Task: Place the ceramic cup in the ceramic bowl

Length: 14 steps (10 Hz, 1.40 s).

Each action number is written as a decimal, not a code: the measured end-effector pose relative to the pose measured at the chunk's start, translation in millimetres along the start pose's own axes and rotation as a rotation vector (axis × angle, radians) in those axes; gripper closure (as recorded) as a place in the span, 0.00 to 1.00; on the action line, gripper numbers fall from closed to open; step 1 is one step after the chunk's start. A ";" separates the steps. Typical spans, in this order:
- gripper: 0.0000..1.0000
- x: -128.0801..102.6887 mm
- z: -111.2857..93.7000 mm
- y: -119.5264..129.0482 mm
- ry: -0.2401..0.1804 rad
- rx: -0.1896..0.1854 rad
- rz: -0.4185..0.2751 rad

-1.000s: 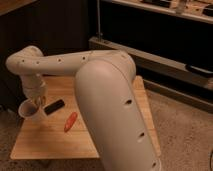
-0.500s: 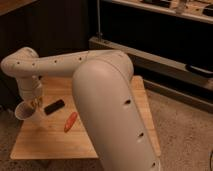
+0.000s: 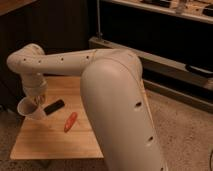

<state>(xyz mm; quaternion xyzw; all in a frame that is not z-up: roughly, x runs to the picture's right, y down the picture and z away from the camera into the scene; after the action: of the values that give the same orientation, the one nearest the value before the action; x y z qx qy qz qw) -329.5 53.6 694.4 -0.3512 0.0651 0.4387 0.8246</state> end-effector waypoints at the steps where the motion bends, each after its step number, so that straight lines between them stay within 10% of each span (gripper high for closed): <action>1: 1.00 0.8 -4.5 0.5 -0.010 -0.002 0.004; 9: 1.00 -13.1 -114.9 -25.1 -0.130 0.073 0.075; 14: 1.00 4.7 -170.6 -82.4 -0.203 0.125 0.210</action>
<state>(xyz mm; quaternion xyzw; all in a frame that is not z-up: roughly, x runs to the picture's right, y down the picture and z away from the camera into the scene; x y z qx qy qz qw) -229.0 -82.1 608.3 -0.2446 0.0451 0.5508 0.7967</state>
